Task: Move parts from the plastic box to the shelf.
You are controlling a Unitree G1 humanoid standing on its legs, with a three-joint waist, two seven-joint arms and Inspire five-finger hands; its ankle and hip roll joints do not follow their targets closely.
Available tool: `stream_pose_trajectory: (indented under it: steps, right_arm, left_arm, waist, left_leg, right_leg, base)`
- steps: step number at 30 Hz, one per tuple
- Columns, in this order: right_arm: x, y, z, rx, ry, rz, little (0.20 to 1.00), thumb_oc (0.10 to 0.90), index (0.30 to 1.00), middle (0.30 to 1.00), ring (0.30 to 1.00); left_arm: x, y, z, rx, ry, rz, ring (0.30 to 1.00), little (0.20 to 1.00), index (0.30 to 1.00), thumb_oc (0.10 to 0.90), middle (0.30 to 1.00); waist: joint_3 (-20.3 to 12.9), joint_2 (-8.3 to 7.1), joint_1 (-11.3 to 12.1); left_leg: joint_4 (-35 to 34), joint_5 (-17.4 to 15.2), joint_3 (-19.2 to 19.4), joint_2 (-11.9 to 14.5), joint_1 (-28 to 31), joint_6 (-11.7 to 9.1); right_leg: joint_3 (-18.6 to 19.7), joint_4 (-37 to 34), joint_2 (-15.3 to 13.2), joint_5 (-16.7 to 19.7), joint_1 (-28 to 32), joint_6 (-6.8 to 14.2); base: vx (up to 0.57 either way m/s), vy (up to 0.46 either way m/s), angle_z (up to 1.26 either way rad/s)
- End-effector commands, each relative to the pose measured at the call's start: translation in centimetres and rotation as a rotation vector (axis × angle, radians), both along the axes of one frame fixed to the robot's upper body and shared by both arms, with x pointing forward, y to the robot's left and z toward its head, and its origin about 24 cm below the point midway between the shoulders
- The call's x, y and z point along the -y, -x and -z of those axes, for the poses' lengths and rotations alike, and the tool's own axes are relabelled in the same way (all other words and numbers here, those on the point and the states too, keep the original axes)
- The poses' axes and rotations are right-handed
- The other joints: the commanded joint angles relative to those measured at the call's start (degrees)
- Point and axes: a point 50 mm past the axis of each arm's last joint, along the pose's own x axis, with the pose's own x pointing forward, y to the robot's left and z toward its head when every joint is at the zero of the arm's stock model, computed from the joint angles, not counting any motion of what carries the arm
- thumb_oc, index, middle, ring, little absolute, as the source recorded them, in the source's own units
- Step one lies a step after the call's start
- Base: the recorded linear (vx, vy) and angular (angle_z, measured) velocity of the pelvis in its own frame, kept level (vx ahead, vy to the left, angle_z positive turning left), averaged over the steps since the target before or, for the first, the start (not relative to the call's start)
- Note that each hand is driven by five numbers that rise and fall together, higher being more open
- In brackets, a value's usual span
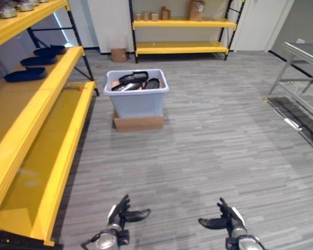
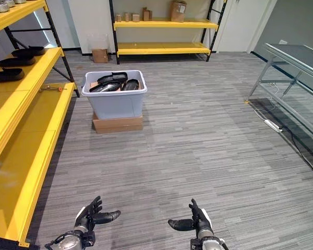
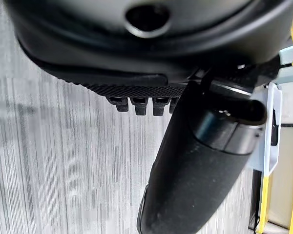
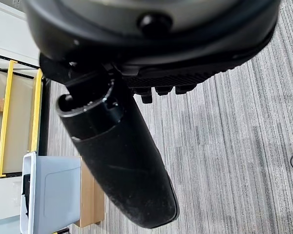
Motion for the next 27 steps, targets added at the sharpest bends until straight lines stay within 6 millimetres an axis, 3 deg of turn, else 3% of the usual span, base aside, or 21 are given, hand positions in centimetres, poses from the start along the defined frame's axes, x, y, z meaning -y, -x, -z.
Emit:
stream_pose_trajectory:
  steps: [1, 8, 12, 15, 17, 18, 20, 22, 25, 27]
  right_arm:
    - [1.3, -4.3, -3.1, 0.197, 0.072, -0.045, 1.000, 0.900, 1.000, 1.000, 1.000]
    - [1.4, -5.0, -3.6, 0.224, 0.064, -0.038, 1.000, 0.900, 1.000, 1.000, 1.000]
    - [1.0, -5.0, -3.7, 0.233, 0.046, -0.033, 1.000, 0.900, 1.000, 1.000, 1.000]
    - [1.0, -4.9, -3.7, 0.237, 0.039, -0.029, 1.000, 0.900, 1.000, 1.000, 1.000]
    - [1.0, -5.0, -3.7, 0.236, 0.038, -0.030, 1.000, 0.900, 1.000, 1.000, 1.000]
    - [1.2, -4.9, -3.7, 0.232, 0.040, -0.030, 1.000, 0.900, 1.000, 1.000, 1.000]
    - [1.6, -4.8, -3.8, 0.233, 0.053, -0.026, 1.000, 0.900, 1.000, 1.000, 1.000]
    - [1.8, -4.6, -3.8, 0.231, 0.063, -0.025, 1.000, 0.900, 1.000, 1.000, 1.000]
    - [2.3, -4.2, -3.7, 0.219, 0.079, -0.023, 1.000, 0.900, 1.000, 1.000, 1.000]
    - [2.8, -4.1, -3.8, 0.216, 0.085, -0.016, 1.000, 0.900, 1.000, 1.000, 1.000]
  left_arm:
    - [0.3, -4.5, -2.8, 0.213, 0.043, -0.026, 1.000, 1.000, 1.000, 0.900, 1.000]
    - [0.0, -5.5, -3.6, 0.253, 0.019, -0.005, 1.000, 1.000, 1.000, 0.900, 1.000]
    - [0.0, -6.1, -4.2, 0.274, 0.003, 0.010, 1.000, 1.000, 1.000, 0.900, 1.000]
    - [-0.1, -6.2, -4.3, 0.279, -0.001, 0.015, 1.000, 1.000, 1.000, 0.900, 1.000]
    - [-0.1, -5.9, -4.0, 0.267, 0.004, 0.005, 1.000, 1.000, 1.000, 0.900, 1.000]
    - [0.0, -5.7, -3.8, 0.256, 0.009, 0.007, 1.000, 1.000, 1.000, 0.900, 1.000]
    - [0.2, -5.6, -3.7, 0.255, 0.011, 0.009, 1.000, 1.000, 1.000, 0.900, 1.000]
    - [0.2, -5.6, -3.7, 0.254, 0.017, 0.001, 1.000, 1.000, 1.000, 0.900, 1.000]
    - [0.6, -5.2, -3.5, 0.250, 0.030, 0.004, 1.000, 1.000, 1.000, 0.900, 1.000]
    - [0.8, -5.0, -3.2, 0.238, 0.040, 0.001, 1.000, 1.000, 1.000, 0.900, 1.000]
  waist:
    - [-1.1, 1.07, 0.1]
    - [0.6, 0.89, -0.4]
    - [2.3, 0.81, -1.8]
    - [2.9, 1.22, -2.1]
    - [2.5, 1.49, -2.3]
    - [1.9, 1.37, -2.7]
    - [1.2, 0.93, -3.4]
    - [1.2, 0.78, -4.4]
    - [0.1, 0.75, -4.8]
    - [-1.2, 1.52, -5.3]
  left_leg:
    - [5.6, -8.3, 1.6, 0.5, -0.5, 0.6]
    - [11.9, -11.2, 0.5, -2.0, -4.3, 2.3]
    - [12.7, -11.5, -1.7, -3.6, -3.7, 3.6]
    - [12.8, -11.6, -2.2, -3.4, -3.4, 3.6]
    - [11.5, -12.0, -2.7, -3.5, -1.7, 3.6]
    - [9.8, -12.4, -3.3, -3.8, 0.5, 3.4]
    - [8.7, -13.1, -4.3, -4.3, 2.9, 3.0]
    - [8.8, -13.9, -5.8, -4.4, 5.1, 2.3]
    - [10.1, -13.9, -5.9, -2.8, 7.0, 0.7]
    - [10.8, -13.6, -6.2, -1.3, 7.8, -0.3]
  right_leg:
    - [1.1, 9.3, 0.5, -8.1, -5.1, 2.9]
    - [1.4, 19.1, -0.1, -10.8, -10.3, 3.7]
    - [2.4, 33.1, -0.6, -5.9, -17.5, 3.4]
    - [1.8, 37.2, -0.4, -6.3, -20.1, 2.5]
    - [0.7, 32.0, 1.3, -7.6, -21.6, 2.7]
    - [0.3, 26.4, 3.7, -6.9, -22.4, 3.5]
    - [1.0, 18.7, 5.5, -4.1, -23.7, 4.5]
    - [2.8, 14.8, 7.3, -1.9, -24.0, 5.2]
    - [2.8, 15.0, 7.7, -1.3, -21.9, 3.8]
    - [2.5, 16.6, 8.5, -2.6, -21.5, 2.8]
  base:
    - [-0.05, 0.077, -0.02]
    - [-0.02, 0.083, 0.02]
    - [0.00, 0.101, 0.21]
    - [0.03, 0.042, 0.43]
    - [0.21, 0.003, 0.17]
    - [0.27, -0.070, -0.08]
    - [0.26, -0.086, -0.11]
    - [0.22, -0.088, -0.02]
    - [0.24, -0.162, 0.33]
    - [0.21, -0.139, 0.57]
